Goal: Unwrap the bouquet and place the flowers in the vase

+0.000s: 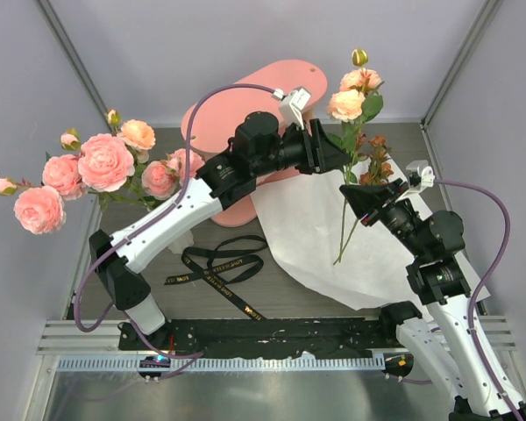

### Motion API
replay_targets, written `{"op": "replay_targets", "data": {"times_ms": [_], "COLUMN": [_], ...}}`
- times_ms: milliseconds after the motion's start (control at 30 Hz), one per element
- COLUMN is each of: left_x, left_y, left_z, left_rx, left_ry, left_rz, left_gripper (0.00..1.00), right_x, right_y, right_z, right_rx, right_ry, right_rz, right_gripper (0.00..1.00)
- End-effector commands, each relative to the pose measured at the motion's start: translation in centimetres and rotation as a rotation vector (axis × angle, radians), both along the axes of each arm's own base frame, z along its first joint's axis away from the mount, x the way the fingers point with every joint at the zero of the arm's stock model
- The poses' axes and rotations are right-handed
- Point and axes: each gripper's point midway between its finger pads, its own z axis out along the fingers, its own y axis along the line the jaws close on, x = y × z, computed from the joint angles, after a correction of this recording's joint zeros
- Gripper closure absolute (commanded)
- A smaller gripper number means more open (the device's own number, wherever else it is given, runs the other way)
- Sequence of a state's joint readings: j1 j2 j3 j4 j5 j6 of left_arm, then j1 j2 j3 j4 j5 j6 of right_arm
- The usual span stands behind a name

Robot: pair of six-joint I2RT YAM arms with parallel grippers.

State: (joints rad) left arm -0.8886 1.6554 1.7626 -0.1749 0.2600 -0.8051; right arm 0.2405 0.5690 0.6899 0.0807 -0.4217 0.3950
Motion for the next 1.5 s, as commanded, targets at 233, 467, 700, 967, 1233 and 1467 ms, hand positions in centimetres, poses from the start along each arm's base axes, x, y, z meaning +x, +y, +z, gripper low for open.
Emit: {"op": "replay_targets", "data": {"times_ms": [233, 467, 700, 967, 1233, 1467], "left_x": [0.6, 0.6, -0.5, -1.6, -4.8, -10.3], "left_y": [-0.6, -0.3, 2.2, 10.7, 19.5, 25.1], "left_z": [3.0, 3.6, 6.0, 7.3, 8.9, 10.3], "left_rx": [-0.074, -0.076, -0.048, 0.179, 0.323, 0.344], "left_ry": [-0.056, -0.091, -0.255, -0.488, -0.649, -0.832], "left_rz": [0.009, 0.013, 0.03, 0.21, 0.322, 0.26], "left_gripper": [0.66, 1.0, 1.0, 1.0, 1.0, 1.0], "right_x": [-1.0, -0.9, 1.1, 1.2, 2.9, 4.1], "right_y": [0.3, 0.4, -1.5, -5.1, -8.2, -7.3], "right_z": [1.8, 1.4, 0.7, 3.4, 0.5, -2.0], "right_rx": [-0.004, -0.001, 0.067, 0.12, 0.088, 0.1], "right_ry": [-0.071, -0.049, 0.064, 0.119, 0.213, 0.294], "right_rz": [0.029, 0.034, -0.114, -0.323, -0.517, -0.498], "right_gripper": [0.99, 0.98, 0.42, 0.3, 0.29, 0.29]}}
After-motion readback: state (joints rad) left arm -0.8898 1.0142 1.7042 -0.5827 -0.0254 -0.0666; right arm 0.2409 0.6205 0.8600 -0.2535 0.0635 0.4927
